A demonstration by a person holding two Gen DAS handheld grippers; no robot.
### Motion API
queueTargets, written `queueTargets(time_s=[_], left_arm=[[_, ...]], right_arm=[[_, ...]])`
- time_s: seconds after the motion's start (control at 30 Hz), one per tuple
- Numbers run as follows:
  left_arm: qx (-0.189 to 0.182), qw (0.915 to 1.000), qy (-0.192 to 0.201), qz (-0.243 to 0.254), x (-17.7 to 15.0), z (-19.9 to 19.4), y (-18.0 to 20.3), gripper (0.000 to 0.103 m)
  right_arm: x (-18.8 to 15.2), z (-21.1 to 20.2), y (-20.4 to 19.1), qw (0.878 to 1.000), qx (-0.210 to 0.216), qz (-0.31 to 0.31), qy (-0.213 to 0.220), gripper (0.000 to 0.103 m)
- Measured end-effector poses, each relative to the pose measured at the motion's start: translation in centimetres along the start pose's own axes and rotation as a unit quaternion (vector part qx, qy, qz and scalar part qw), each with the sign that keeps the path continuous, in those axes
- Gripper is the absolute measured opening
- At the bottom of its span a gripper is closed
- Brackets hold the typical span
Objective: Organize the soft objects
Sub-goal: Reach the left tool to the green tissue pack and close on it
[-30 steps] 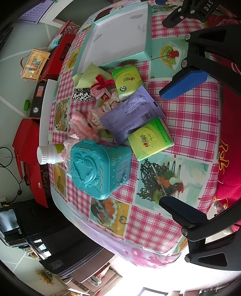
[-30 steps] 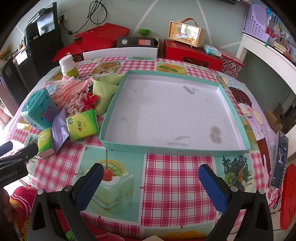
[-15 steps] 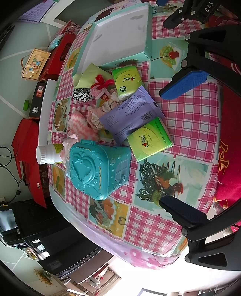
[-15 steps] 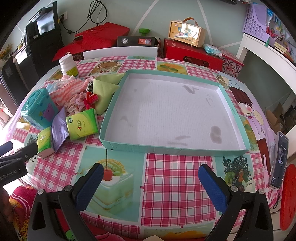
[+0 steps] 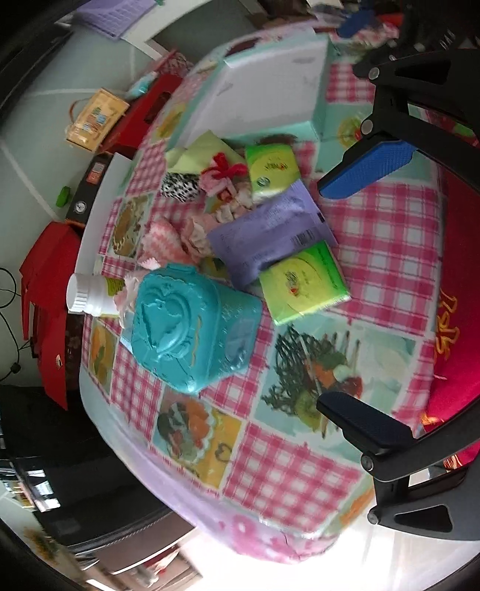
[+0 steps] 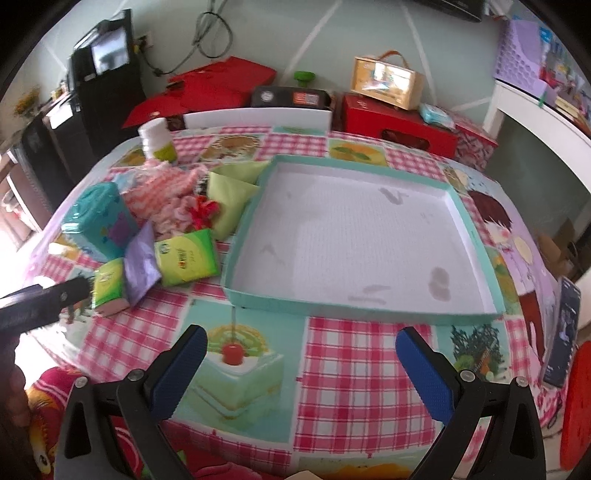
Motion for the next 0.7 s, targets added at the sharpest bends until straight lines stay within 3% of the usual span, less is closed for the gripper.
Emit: queueTargets(time_s=[0.23, 0.37, 0.47, 0.7], left_arm=[[-0.068, 0.9963, -0.029, -0.043, 1.4, 1.8, 0.3, 0.103], [-0.057, 0.9967, -0.046, -0.035, 1.8, 3.0, 0.4, 0.103], [-0.023, 0.9971, -0.063, -0.035, 1.9, 4.2, 0.0, 0.103], [-0.005, 0.9944, -0.087, -0.060, 1.8, 5.8, -1.1, 0.103]], right_arm=[[1.4, 1.2, -2.9, 0.998, 0.059, -0.013, -0.003, 0.103], [2.4, 2.6, -4.6, 0.996, 0.081, -0.025, -0.008, 0.103], [3.0, 3.2, -5.9, 0.994, 0.100, -0.039, -0.006, 0.103], [4.0, 5.0, -7.4, 0.991, 0.122, -0.058, -0.010, 0.103]])
Point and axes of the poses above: each gripper's, at about its wrist camera, not at the fingertips, and z roughly the way its jaws point, y to its right, x to its top, the point moved 7 cm from there along z, roughly the way its jaws point, and after that the axes turned 4 degrees about y, right-handed, at the moved point
